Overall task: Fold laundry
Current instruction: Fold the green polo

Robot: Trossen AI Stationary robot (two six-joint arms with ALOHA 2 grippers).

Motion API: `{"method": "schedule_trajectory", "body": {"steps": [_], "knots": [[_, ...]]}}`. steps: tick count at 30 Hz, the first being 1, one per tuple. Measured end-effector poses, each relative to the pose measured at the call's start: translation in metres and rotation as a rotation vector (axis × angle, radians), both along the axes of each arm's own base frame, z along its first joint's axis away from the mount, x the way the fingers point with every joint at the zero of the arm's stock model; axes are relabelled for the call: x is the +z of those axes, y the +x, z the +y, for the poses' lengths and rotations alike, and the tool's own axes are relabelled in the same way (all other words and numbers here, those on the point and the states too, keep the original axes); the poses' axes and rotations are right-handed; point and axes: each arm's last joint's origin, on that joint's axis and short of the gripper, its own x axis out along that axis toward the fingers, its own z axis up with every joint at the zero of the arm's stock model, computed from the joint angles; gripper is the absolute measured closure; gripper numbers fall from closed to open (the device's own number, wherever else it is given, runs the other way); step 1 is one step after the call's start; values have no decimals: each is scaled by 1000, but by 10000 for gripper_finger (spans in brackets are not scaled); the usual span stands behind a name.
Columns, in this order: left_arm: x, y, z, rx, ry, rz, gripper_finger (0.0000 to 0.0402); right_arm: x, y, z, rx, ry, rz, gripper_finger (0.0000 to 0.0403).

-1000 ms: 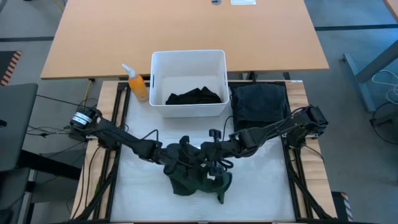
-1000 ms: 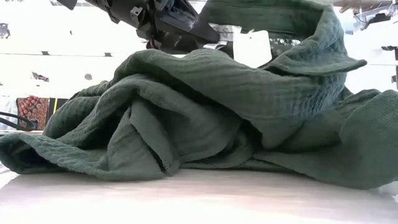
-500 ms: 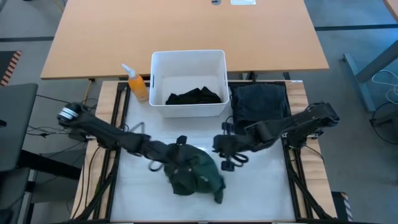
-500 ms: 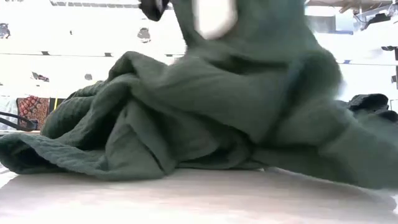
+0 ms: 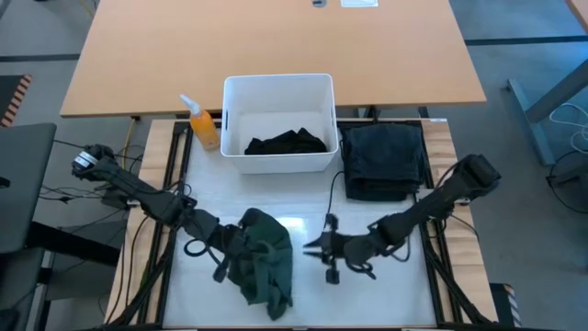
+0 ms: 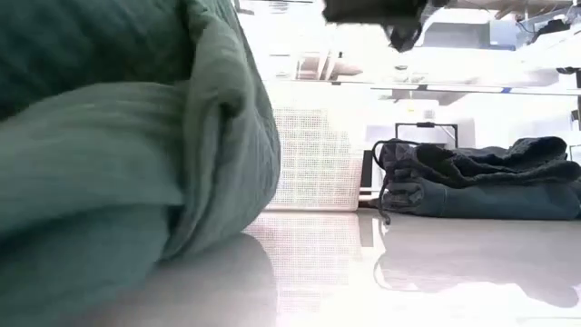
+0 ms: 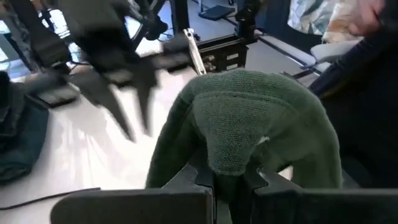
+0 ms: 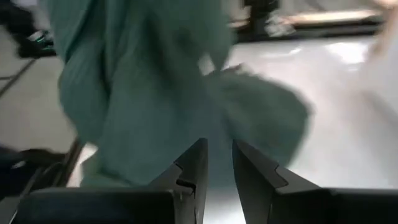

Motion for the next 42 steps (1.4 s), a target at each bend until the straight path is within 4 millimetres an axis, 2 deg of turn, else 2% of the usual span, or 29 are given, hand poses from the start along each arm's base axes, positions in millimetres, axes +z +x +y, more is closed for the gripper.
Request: {"method": "schedule_trajectory", "body": {"steps": [7, 11, 20, 33, 37, 42], "knots": [[-5, 0, 3, 65, 16, 43, 401, -32, 11, 19, 230, 68, 57, 272], [-11, 0, 8, 170, 40, 94, 401, -45, 15, 29, 225, 143, 53, 236], [-11, 3, 12, 194, 39, 98, 401, -67, 25, 36, 193, 300, 54, 173], [-14, 5, 20, 232, 39, 126, 401, -102, 24, 48, 73, 424, 139, 168], [-15, 5, 20, 236, 31, 139, 401, -102, 21, 53, 46, 445, 126, 168], [-16, 5, 20, 242, 29, 151, 401, -92, 22, 65, 60, 458, 105, 168]]}}
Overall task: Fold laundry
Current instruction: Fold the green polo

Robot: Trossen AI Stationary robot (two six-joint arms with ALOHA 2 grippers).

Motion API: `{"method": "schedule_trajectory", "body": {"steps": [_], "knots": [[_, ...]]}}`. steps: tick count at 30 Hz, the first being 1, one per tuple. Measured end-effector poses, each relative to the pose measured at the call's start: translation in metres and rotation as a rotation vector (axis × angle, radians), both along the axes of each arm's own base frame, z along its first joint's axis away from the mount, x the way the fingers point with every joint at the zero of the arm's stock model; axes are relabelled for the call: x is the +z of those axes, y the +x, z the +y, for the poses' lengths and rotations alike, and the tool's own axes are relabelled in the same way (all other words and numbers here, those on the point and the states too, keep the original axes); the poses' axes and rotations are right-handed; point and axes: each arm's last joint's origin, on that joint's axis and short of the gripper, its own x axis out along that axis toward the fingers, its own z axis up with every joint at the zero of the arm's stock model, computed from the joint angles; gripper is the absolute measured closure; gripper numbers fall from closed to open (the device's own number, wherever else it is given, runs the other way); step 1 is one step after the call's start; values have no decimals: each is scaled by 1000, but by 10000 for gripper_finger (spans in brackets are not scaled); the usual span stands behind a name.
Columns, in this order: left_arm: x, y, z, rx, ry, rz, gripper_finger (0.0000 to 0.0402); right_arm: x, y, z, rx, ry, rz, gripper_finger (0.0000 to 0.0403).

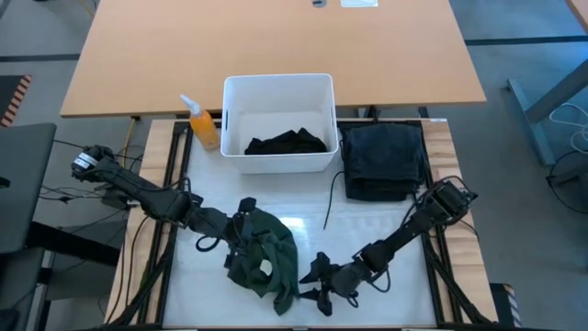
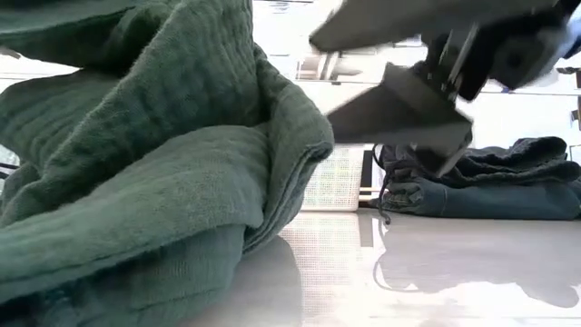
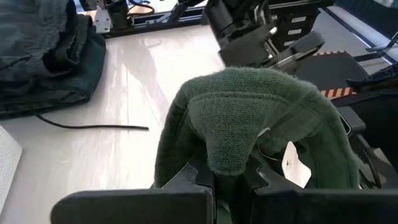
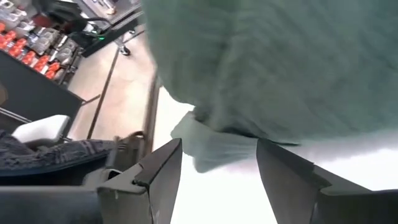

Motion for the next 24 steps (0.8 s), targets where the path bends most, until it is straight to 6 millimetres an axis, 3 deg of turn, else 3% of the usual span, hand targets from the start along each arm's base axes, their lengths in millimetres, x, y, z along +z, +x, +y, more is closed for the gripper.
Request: {"method": "schedule_trajectory", "body": {"steps": [13, 24], "knots": [[0, 0, 0, -1, -21, 3, 401, 12, 8, 8, -91, -127, 60, 192], [0, 0, -1, -10, -18, 2, 401, 0, 11, 20, -102, -126, 57, 195]]}}
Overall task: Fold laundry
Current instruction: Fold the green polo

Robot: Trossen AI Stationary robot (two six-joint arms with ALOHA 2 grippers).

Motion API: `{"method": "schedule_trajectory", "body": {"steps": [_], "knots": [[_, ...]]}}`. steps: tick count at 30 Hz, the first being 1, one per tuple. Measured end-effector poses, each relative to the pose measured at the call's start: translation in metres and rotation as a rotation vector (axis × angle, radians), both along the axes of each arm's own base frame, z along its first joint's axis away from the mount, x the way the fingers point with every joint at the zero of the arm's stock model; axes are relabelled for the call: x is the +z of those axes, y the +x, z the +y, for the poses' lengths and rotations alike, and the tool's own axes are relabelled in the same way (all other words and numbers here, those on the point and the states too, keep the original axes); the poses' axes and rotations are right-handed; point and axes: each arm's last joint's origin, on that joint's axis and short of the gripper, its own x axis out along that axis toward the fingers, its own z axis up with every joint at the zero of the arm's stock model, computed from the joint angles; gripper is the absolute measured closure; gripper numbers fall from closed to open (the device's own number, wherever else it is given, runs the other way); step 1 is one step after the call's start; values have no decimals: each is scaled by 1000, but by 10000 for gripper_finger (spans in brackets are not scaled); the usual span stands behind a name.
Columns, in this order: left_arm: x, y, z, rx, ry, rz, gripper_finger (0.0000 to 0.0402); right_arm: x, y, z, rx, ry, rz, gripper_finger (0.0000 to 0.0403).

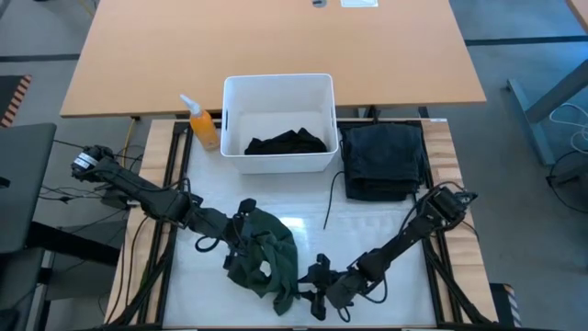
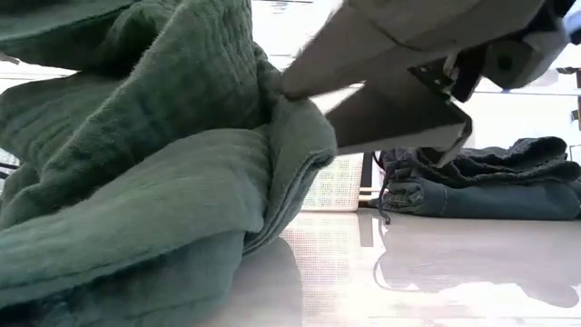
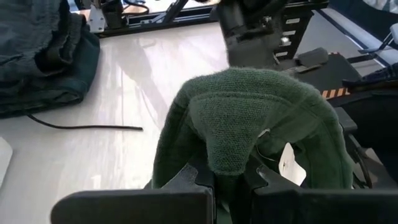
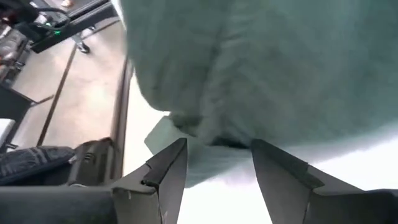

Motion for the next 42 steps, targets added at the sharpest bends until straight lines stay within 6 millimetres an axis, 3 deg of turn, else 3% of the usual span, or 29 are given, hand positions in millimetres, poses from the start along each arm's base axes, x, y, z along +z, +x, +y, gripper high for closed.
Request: {"method": "schedule_trajectory", "body": {"steps": [8, 11, 15, 18, 24, 31, 36, 42], "knots": [[0, 0, 0, -8, -5, 6, 401, -13, 25, -3, 13, -26, 28, 209], [-1, -1, -1, -21, -9, 14, 401, -13, 27, -6, 24, -26, 57, 261], [-2, -2, -3, -40, -5, 24, 401, -4, 24, -11, 50, -80, 105, 375], [-2, -3, -7, -113, -19, 26, 401, 20, 15, -17, 68, -139, 134, 381], [15, -4, -14, -367, -51, -96, 401, 106, -24, -47, 89, -306, 161, 384], [76, -1, -7, -405, 47, -285, 401, 233, -85, -99, 88, -586, 56, 384], [134, -2, 12, -336, 99, -442, 401, 316, -127, -135, 50, -739, -102, 384], [186, 15, 56, -154, 121, -576, 401, 393, -175, -173, -19, -871, -299, 384]]}}
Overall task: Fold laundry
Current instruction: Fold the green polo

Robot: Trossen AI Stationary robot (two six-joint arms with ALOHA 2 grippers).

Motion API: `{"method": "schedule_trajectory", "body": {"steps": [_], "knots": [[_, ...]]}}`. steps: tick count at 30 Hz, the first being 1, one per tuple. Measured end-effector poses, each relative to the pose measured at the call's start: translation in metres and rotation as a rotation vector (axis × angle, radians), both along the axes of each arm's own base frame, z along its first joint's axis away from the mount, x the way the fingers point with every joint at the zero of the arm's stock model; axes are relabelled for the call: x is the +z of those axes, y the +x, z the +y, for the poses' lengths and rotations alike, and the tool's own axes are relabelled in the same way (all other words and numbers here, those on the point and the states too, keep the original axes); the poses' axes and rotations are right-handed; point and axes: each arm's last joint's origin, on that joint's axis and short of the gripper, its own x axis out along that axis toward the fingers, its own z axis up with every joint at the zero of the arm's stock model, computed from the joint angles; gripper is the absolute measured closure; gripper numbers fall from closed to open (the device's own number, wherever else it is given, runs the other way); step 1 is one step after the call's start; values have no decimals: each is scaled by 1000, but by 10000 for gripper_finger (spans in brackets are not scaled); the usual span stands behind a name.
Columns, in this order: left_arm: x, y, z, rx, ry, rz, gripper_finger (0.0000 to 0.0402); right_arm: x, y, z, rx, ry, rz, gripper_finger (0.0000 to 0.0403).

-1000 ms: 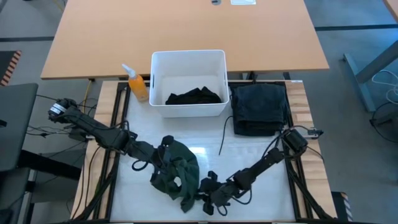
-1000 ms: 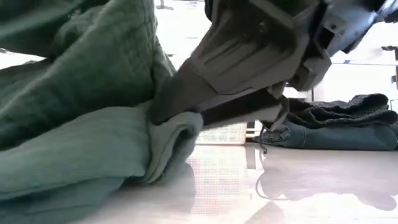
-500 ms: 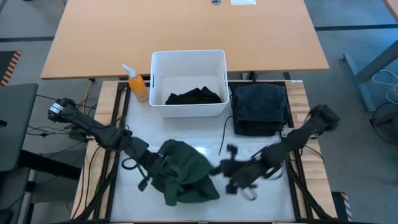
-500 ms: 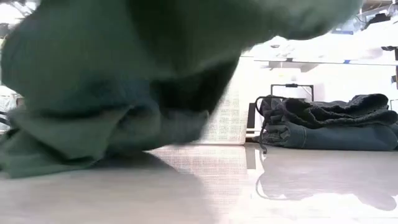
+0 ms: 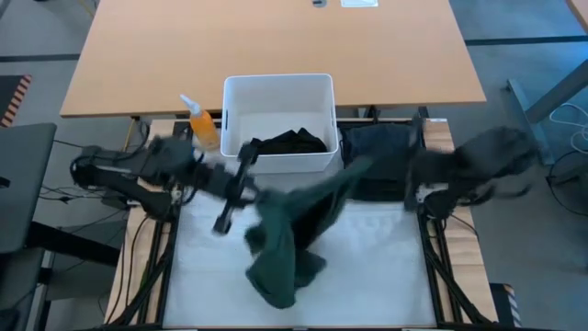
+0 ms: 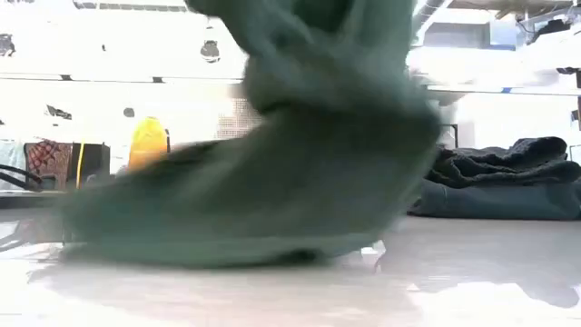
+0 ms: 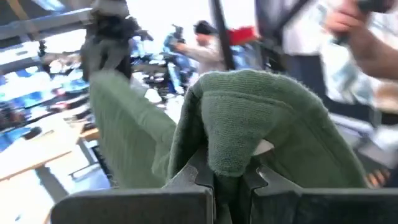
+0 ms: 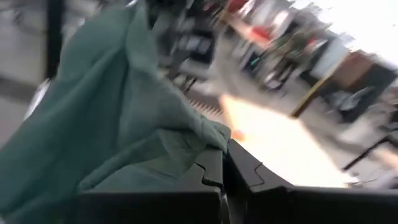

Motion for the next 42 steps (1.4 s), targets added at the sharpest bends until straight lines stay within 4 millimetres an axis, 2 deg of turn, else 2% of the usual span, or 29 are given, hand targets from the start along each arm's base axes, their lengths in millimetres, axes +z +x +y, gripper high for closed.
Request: {"method": "schedule_trajectory", "body": {"steps": [4, 7, 11, 14, 17, 19, 22, 25, 28, 32, 35, 38, 42], "knots": [[22, 36, 35, -55, -97, -1, 401, 38, -28, -23, -109, -54, -133, 384], [43, 56, 48, -168, -153, -1, 401, 60, -43, -30, -129, -87, -221, 384], [72, 51, 49, -195, -107, 26, 401, 78, -55, -31, -54, -109, -299, 384], [75, 38, 42, -161, -34, 133, 401, 78, -50, -26, -18, -125, -283, 384], [57, 30, 33, -90, -10, 347, 401, 61, -24, -19, 3, -165, -154, 384], [34, 31, 24, -22, -10, 546, 401, 42, 3, -16, 21, -177, -23, 384], [-7, 44, 1, 87, -41, 758, 401, 10, 38, -14, 25, -203, 215, 384], [-36, 63, -32, 80, -119, 749, 401, -6, 52, -27, -16, -192, 340, 384], [-43, 72, -66, -1, -203, 614, 401, -5, 54, -43, 47, -118, 339, 384], [-47, 69, -91, 47, -248, 539, 401, -4, 66, -60, 176, -54, 306, 384], [-58, 55, -99, 236, -241, 640, 401, -12, 82, -72, 247, -5, 328, 384], [-89, 36, -99, 522, -208, 838, 401, -41, 113, -78, 311, 51, 436, 384], [-160, 15, -94, 798, -154, 1070, 401, -108, 165, -79, 374, 99, 631, 384]]}}
